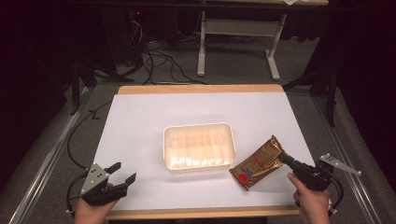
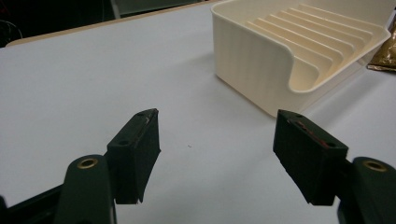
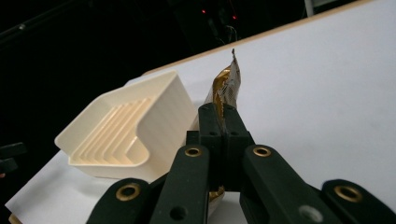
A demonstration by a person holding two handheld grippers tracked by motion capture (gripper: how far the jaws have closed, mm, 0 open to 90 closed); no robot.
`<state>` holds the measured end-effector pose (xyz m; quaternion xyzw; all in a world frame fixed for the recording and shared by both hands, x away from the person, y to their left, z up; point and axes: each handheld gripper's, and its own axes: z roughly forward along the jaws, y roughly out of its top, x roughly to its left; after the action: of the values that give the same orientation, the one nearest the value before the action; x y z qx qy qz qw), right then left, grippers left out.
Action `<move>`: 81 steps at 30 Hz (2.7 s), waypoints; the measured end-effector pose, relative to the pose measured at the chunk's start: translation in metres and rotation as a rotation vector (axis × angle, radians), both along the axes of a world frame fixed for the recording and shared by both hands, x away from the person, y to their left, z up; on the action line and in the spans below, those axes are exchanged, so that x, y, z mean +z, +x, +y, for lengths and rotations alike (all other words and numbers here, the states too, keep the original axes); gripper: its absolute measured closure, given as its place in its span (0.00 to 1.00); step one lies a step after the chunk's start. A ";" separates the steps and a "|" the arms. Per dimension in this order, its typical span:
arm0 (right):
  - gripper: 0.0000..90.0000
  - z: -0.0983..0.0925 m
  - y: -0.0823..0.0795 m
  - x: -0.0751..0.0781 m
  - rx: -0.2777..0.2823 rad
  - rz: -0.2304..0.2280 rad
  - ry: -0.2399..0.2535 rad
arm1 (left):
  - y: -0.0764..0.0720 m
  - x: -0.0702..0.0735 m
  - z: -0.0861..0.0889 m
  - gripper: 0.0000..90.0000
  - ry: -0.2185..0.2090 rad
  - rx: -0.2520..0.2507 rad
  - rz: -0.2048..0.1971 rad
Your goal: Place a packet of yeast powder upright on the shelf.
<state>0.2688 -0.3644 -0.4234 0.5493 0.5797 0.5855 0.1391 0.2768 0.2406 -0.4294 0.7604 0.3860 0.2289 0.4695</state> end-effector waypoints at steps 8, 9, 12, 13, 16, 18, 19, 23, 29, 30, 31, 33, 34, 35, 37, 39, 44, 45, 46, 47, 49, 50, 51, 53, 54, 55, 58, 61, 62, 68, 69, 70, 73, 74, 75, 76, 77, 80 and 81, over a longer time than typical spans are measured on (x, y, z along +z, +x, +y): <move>1.00 0.011 -0.007 0.018 0.010 -0.100 -0.028 | -0.002 0.000 0.000 0.36 -0.023 -0.006 -0.020; 1.00 0.012 -0.008 0.021 0.010 -0.113 -0.029 | -0.002 0.001 -0.001 0.36 -0.028 -0.007 -0.024; 1.00 0.016 -0.011 0.031 -0.003 -0.157 -0.054 | -0.005 0.001 -0.003 0.36 -0.032 -0.022 -0.042; 1.00 0.017 -0.012 0.033 -0.004 -0.167 -0.061 | -0.005 0.001 -0.003 0.36 -0.028 -0.026 -0.045; 1.00 0.021 -0.013 0.039 -0.024 -0.190 -0.118 | -0.005 0.002 -0.002 0.36 -0.032 -0.026 -0.049; 1.00 0.022 -0.013 0.040 -0.031 -0.198 -0.133 | -0.004 0.002 -0.001 0.36 -0.038 -0.019 -0.049; 1.00 0.023 -0.012 0.044 -0.039 -0.211 -0.133 | -0.004 0.002 0.000 0.36 -0.041 -0.015 -0.049; 1.00 0.025 -0.007 0.052 -0.041 -0.227 -0.152 | -0.006 0.004 0.002 0.36 -0.054 0.000 -0.058; 1.00 0.026 -0.002 0.061 -0.042 -0.260 -0.149 | -0.009 0.003 0.004 0.36 -0.067 0.019 -0.063; 1.00 0.027 -0.001 0.063 -0.038 -0.265 -0.146 | -0.009 0.003 0.005 0.36 -0.069 0.023 -0.059; 1.00 0.028 0.001 0.067 -0.038 -0.279 -0.152 | -0.009 0.002 0.006 0.36 -0.070 0.024 -0.058; 1.00 0.028 0.003 0.069 -0.039 -0.287 -0.156 | -0.009 0.002 0.006 0.36 -0.065 0.025 -0.054; 1.00 0.028 0.004 0.071 -0.037 -0.295 -0.157 | -0.009 0.002 0.006 0.36 -0.061 0.023 -0.055; 1.00 0.029 0.004 0.072 -0.037 -0.301 -0.161 | -0.009 0.002 0.006 0.36 -0.061 0.023 -0.055; 1.00 0.030 0.006 0.073 -0.033 -0.311 -0.163 | -0.012 0.003 0.005 0.35 -0.045 0.019 -0.062; 1.00 0.030 0.006 0.074 -0.030 -0.313 -0.164 | -0.013 0.004 0.005 0.35 -0.044 0.019 -0.064; 1.00 0.035 0.009 0.082 -0.011 -0.325 -0.188 | -0.012 0.004 0.004 0.35 -0.045 0.025 -0.061; 1.00 0.035 0.009 0.084 -0.005 -0.328 -0.189 | -0.012 0.004 0.004 0.35 -0.045 0.025 -0.061; 1.00 0.035 0.009 0.084 -0.005 -0.328 -0.189 | -0.012 0.003 0.004 0.35 -0.044 0.025 -0.060; 1.00 0.036 0.010 0.086 0.001 -0.334 -0.192 | -0.011 0.003 0.005 0.35 -0.042 0.025 -0.060; 1.00 0.037 0.011 0.090 0.016 -0.346 -0.197 | -0.011 0.003 0.005 0.35 -0.042 0.025 -0.060; 1.00 0.039 0.011 0.093 0.027 -0.354 -0.198 | -0.011 0.003 0.005 0.35 -0.043 0.026 -0.061; 1.00 0.039 0.011 0.093 0.027 -0.354 -0.198 | -0.011 0.003 0.006 0.35 -0.042 0.026 -0.059; 1.00 0.044 0.013 0.100 0.044 -0.365 -0.202 | -0.010 0.003 0.006 0.35 -0.041 0.027 -0.059; 1.00 0.045 0.013 0.102 0.051 -0.369 -0.205 | -0.011 0.003 0.006 0.35 -0.039 0.025 -0.061; 1.00 0.047 0.013 0.104 0.058 -0.371 -0.208 | -0.011 0.004 0.006 0.35 -0.039 0.025 -0.063; 1.00 0.055 0.013 0.111 0.082 -0.383 -0.208 | -0.011 0.003 0.006 0.35 -0.035 0.024 -0.062; 1.00 0.060 0.014 0.115 0.098 -0.389 -0.204 | -0.011 0.004 0.006 0.35 -0.037 0.024 -0.062; 1.00 0.063 0.015 0.117 0.107 -0.393 -0.205 | -0.011 0.004 0.006 0.35 -0.039 0.026 -0.065; 1.00 0.087 0.020 0.129 0.157 -0.413 -0.211 | -0.011 0.005 0.007 0.35 -0.037 0.023 -0.066; 1.00 0.087 0.020 0.129 0.157 -0.413 -0.211 | -0.011 0.005 0.007 0.35 -0.037 0.023 -0.066; 1.00 0.090 0.021 0.130 0.161 -0.415 -0.214 | -0.011 0.005 0.007 0.35 -0.035 0.023 -0.066; 1.00 0.101 0.025 0.133 0.182 -0.415 -0.221 | -0.011 0.004 0.008 0.35 -0.033 0.023 -0.068; 1.00 0.107 0.027 0.134 0.197 -0.416 -0.227 | -0.011 0.005 0.008 0.35 -0.033 0.022 -0.066; 1.00 0.110 0.028 0.134 0.200 -0.422 -0.232 | -0.011 0.005 0.008 0.35 -0.033 0.022 -0.066; 1.00 0.113 0.030 0.134 0.205 -0.419 -0.230 | -0.011 0.005 0.008 0.35 -0.033 0.021 -0.065; 1.00 0.113 0.030 0.134 0.205 -0.419 -0.230 | -0.011 0.005 0.008 0.35 -0.033 0.021 -0.065; 1.00 0.122 0.036 0.133 0.215 -0.411 -0.232 | -0.011 0.005 0.009 0.35 -0.034 0.021 -0.067; 1.00 0.122 0.036 0.133 0.215 -0.411 -0.232 | -0.011 0.005 0.009 0.35 -0.034 0.021 -0.067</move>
<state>0.3047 -0.2420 -0.2906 0.3346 0.6576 0.6257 0.2531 0.2658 0.2494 -0.4244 0.7401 0.3819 0.2527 0.4925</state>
